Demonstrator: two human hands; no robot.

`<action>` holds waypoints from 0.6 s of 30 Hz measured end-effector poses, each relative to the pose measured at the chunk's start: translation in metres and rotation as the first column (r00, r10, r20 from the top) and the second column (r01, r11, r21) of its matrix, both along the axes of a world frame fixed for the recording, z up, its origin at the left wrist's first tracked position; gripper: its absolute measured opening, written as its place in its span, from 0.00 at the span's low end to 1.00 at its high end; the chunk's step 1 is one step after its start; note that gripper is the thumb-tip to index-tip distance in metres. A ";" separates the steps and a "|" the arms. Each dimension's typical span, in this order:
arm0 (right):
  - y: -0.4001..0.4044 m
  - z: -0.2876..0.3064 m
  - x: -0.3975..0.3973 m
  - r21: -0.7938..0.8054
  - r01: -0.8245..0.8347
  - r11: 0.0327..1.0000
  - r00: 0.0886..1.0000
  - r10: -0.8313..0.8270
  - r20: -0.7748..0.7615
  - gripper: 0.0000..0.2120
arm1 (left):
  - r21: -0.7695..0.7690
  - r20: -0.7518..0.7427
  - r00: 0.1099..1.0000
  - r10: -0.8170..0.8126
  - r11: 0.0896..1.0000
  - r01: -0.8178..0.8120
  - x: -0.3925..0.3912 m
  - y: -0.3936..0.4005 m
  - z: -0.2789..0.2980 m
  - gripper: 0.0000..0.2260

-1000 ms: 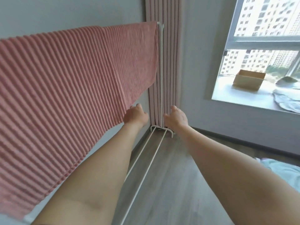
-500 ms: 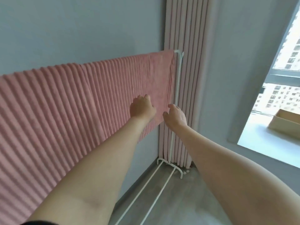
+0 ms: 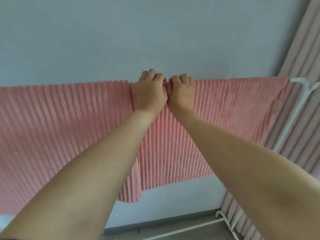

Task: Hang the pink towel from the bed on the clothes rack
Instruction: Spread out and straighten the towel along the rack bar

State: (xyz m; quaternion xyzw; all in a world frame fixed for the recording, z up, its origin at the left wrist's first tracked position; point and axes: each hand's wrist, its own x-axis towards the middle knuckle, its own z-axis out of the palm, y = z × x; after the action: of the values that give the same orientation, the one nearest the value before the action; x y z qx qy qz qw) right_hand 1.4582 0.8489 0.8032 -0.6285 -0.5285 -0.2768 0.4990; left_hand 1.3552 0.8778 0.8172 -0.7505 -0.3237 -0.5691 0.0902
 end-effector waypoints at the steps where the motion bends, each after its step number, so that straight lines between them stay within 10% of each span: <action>1: 0.008 0.006 -0.005 0.013 -0.012 1.000 1.000 0.012 0.020 0.09 | 0.004 0.017 0.998 0.068 0.998 -0.068 -0.008 0.005 0.003 0.12; 7: 0.036 0.025 -0.020 -0.194 -0.214 0.957 0.962 0.241 0.131 0.14 | -0.082 -0.050 0.896 0.441 0.892 -0.444 -0.055 0.031 0.001 0.13; 18: 0.054 0.041 -0.026 -0.280 -0.358 0.891 0.894 0.413 0.171 0.10 | -0.109 -0.022 0.817 0.576 0.811 -0.574 -0.068 0.023 -0.011 0.17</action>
State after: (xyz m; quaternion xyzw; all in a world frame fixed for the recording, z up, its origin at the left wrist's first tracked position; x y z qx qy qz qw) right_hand 1.4323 0.9032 0.8442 -0.5305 -0.7261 -0.1749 0.4008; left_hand 1.2870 0.9009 0.8061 -0.6180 -0.5667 -0.5009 0.2145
